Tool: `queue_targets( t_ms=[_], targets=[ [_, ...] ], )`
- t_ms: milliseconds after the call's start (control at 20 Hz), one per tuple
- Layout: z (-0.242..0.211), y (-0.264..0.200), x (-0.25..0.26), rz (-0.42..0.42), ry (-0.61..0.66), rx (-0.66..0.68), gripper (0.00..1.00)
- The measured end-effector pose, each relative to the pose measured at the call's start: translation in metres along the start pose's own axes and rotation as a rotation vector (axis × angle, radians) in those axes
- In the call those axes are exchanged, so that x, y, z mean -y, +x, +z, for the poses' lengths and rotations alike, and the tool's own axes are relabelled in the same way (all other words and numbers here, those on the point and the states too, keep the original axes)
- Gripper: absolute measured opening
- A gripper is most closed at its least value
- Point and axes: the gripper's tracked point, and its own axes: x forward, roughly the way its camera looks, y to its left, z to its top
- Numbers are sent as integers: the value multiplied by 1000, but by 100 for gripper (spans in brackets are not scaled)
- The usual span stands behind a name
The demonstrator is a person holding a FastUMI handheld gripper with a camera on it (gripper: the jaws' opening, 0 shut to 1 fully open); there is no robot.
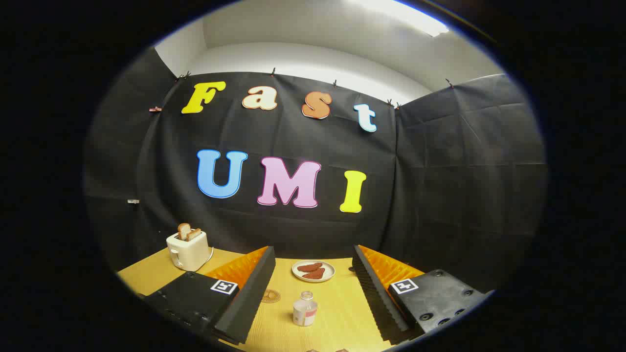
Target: Take the bottle from table, then pour the juice into the cup, finally place the bottle on the coaster
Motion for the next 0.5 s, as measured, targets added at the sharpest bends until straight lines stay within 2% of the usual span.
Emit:
queue_targets(
  t_ms=[500],
  targets=[
    [-12,18,25,22,29,-53,97]
  ],
)
